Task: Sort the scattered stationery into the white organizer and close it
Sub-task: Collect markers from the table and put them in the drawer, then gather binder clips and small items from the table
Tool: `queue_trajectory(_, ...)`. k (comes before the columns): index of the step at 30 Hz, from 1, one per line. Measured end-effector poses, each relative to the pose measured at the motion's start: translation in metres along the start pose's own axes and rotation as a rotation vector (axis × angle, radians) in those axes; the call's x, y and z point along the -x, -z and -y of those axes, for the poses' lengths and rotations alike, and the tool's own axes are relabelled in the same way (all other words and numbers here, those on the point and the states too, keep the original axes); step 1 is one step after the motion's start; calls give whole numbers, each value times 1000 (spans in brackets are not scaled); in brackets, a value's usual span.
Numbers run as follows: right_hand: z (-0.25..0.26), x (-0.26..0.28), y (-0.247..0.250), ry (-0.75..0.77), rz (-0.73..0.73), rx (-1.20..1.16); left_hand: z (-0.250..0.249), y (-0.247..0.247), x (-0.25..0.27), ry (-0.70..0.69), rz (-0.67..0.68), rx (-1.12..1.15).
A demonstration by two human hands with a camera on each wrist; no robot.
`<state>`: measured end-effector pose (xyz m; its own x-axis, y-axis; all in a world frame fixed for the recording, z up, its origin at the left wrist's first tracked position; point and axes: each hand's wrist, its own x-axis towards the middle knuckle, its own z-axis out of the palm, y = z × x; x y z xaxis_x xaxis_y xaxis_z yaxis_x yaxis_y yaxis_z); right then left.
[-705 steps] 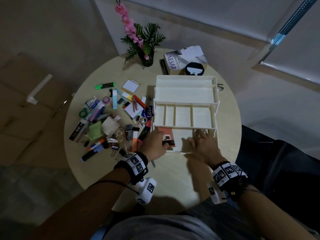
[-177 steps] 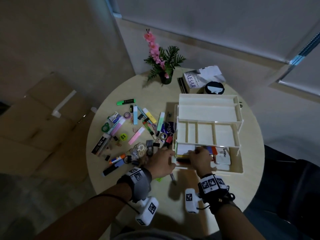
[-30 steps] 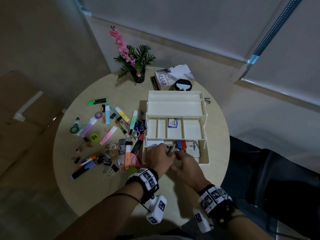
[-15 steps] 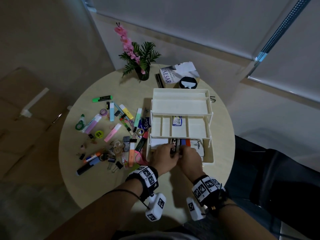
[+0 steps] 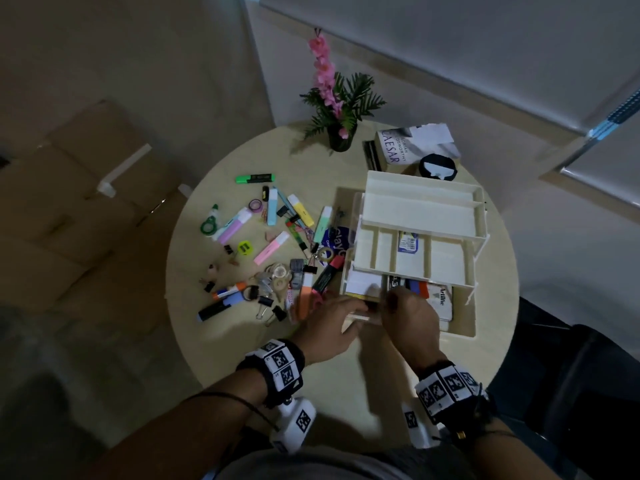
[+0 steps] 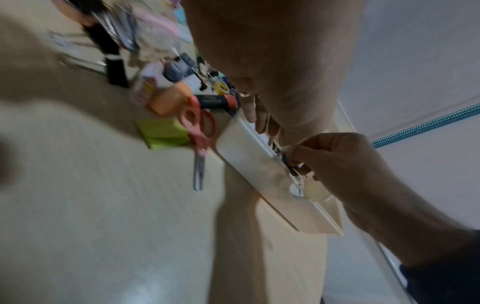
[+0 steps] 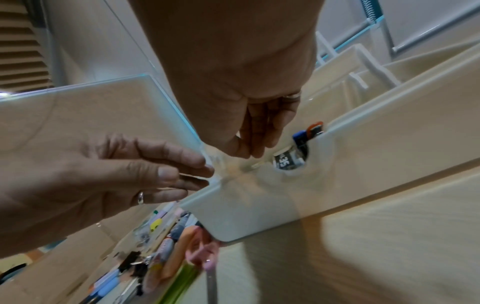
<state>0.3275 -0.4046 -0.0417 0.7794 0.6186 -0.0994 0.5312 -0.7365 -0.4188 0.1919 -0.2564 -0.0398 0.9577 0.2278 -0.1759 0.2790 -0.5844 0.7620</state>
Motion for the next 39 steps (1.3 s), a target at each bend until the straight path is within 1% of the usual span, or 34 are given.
queue_trajectory(2, 16, 2, -1, 91, -1, -57, 16, 19, 20, -42, -25, -12)
queue_trajectory(4, 34, 3, -6, 156, 45, -117, 35, 38, 38, -45, -43, -31)
queue_trajectory(8, 75, 3, -22, 255, 123, -168, 81, 73, 69, 36, -91, -41)
queue_trajectory(11, 99, -2, -40, 236, 224, -158, 108, 94, 87, 120, -127, -30)
queue_trajectory(13, 116, -7, -52, 242, 287, -158, 121, 105, 98, 150, -152, -30)
queue_trajectory(14, 124, -11, -58, 247, 300, -165, 128, 109, 102, 162, -163, -32)
queue_trajectory(18, 163, -32, -76, 171, 313, -220, 152, 121, 112, 207, -183, -35)
queue_trajectory(20, 176, -43, -91, 174, 333, -182, 157, 128, 114, 214, -192, -29)
queue_trajectory(22, 187, -53, -105, 185, 360, -90, 161, 135, 115, 214, -196, -27)
queue_trajectory(25, 207, -59, -108, 126, 396, 50, 173, 145, 117, 218, -181, -26)
queue_trajectory(28, 211, -61, -117, 58, 371, 89, 187, 154, 116, 204, -156, 2)
queue_trajectory(30, 208, -64, -128, 80, 336, 101, 195, 162, 114, 191, -142, 4)
queue_trajectory(32, 203, -68, -138, 104, 339, 99, 202, 169, 109, 180, -125, -12)
queue_trajectory(34, 201, -71, -142, 165, 343, 99, 206, 178, 102, 196, -122, -33)
queue_trajectory(35, 202, -71, -141, 195, 334, 106, 209, 183, 96, 212, -136, -47)
queue_trajectory(37, 206, -69, -132, 230, 325, 80, 217, 195, 79, 256, -220, -95)
queue_trajectory(38, 209, -67, -124, 228, 309, 48, 223, 203, 68, 297, -279, -114)
queue_trajectory(39, 212, -64, -116, 183, 305, -13, 230, 211, 56, 354, -336, -121)
